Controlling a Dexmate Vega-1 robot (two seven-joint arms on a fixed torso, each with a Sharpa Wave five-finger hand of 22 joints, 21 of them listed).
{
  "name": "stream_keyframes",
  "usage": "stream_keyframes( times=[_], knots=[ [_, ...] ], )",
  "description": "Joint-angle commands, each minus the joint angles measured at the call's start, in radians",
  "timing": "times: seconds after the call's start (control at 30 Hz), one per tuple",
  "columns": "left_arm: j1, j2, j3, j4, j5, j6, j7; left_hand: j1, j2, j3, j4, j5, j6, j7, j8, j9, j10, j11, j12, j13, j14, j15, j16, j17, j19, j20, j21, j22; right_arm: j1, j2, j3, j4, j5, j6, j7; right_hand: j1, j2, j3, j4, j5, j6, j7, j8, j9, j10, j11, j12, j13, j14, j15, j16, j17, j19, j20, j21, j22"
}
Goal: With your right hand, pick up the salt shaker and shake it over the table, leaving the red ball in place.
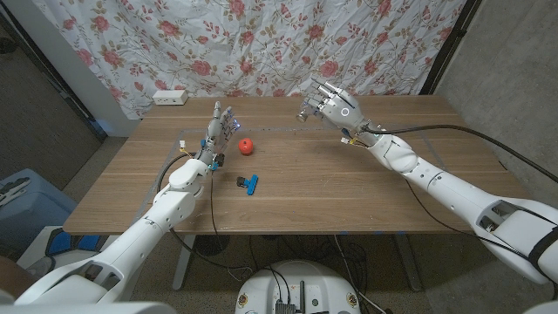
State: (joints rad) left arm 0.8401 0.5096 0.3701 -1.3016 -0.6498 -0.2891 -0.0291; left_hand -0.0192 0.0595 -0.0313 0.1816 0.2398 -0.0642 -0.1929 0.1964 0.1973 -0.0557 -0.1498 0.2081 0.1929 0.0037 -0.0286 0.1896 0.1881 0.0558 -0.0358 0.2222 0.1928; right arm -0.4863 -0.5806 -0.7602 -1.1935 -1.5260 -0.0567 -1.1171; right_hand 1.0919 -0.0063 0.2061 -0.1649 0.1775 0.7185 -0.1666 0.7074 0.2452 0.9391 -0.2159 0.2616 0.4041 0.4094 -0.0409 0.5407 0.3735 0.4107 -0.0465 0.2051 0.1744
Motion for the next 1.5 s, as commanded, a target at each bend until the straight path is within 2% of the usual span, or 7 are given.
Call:
stream_keyframes(
  times=[0.03, 0.47, 0.87, 1.5],
  knots=[
    [0.0, 0.0, 0.0, 0.001, 0.0, -0.001, 0.0, 0.0, 0.101, -0.001, 0.005, 0.007, 0.001, -0.007, 0.004, 0.006, 0.002, -0.005, 0.004, 0.004, 0.002, -0.106, 0.005, 0.006, 0.008, -0.023, 0.005, 0.005, 0.001, 0.006, 0.029, -0.006, -0.002, -0.025, 0.0, 0.085, 0.085, 0.006, 0.008, 0.0, 0.063, -0.055, 0.036, 0.046, -0.001, -0.005, 0.004, 0.004, 0.01, -0.157, 0.005, 0.005, 0.007, -0.022, 0.003, 0.003],
    [0.0, 0.0, 0.0, 0.001, 0.0, -0.001, 0.0, 0.0, 0.101, -0.001, 0.005, 0.007, 0.001, -0.007, 0.004, 0.006, 0.004, -0.005, 0.004, 0.004, 0.002, -0.106, 0.005, 0.006, 0.008, -0.024, 0.005, 0.005, -0.012, 0.007, 0.054, -0.012, 0.002, -0.019, 0.0, 0.089, 0.08, 0.005, 0.004, 0.0, 0.056, -0.055, 0.035, 0.046, -0.006, -0.004, -0.001, 0.002, 0.009, -0.159, 0.003, 0.006, 0.007, -0.022, 0.003, 0.003],
    [0.0, 0.0, 0.0, 0.001, 0.0, 0.0, 0.0, 0.0, 0.101, -0.001, 0.005, 0.007, 0.001, -0.007, 0.004, 0.006, 0.002, -0.005, 0.004, 0.004, 0.001, -0.105, 0.005, 0.006, 0.009, -0.024, 0.005, 0.005, -0.01, -0.027, -0.013, -0.037, -0.007, 0.0, 0.0, 0.094, 0.084, 0.007, 0.004, 0.002, 0.053, -0.055, 0.035, 0.046, -0.008, -0.005, -0.002, 0.004, 0.01, -0.16, 0.004, 0.008, 0.005, -0.024, 0.002, 0.004],
    [0.0, 0.0, 0.0, 0.0, 0.0, 0.0, 0.0, 0.0, 0.101, -0.001, 0.005, 0.007, 0.002, -0.006, 0.004, 0.006, 0.003, -0.004, 0.004, 0.004, 0.001, -0.106, 0.005, 0.006, 0.009, -0.023, 0.005, 0.005, -0.045, -0.04, -0.046, -0.064, -0.003, 0.022, 0.0, 0.097, 0.088, 0.01, 0.004, 0.004, 0.056, -0.055, 0.037, 0.046, -0.01, -0.004, -0.004, 0.007, 0.009, -0.16, 0.002, 0.007, 0.011, -0.027, 0.004, 0.004]
  ],
)
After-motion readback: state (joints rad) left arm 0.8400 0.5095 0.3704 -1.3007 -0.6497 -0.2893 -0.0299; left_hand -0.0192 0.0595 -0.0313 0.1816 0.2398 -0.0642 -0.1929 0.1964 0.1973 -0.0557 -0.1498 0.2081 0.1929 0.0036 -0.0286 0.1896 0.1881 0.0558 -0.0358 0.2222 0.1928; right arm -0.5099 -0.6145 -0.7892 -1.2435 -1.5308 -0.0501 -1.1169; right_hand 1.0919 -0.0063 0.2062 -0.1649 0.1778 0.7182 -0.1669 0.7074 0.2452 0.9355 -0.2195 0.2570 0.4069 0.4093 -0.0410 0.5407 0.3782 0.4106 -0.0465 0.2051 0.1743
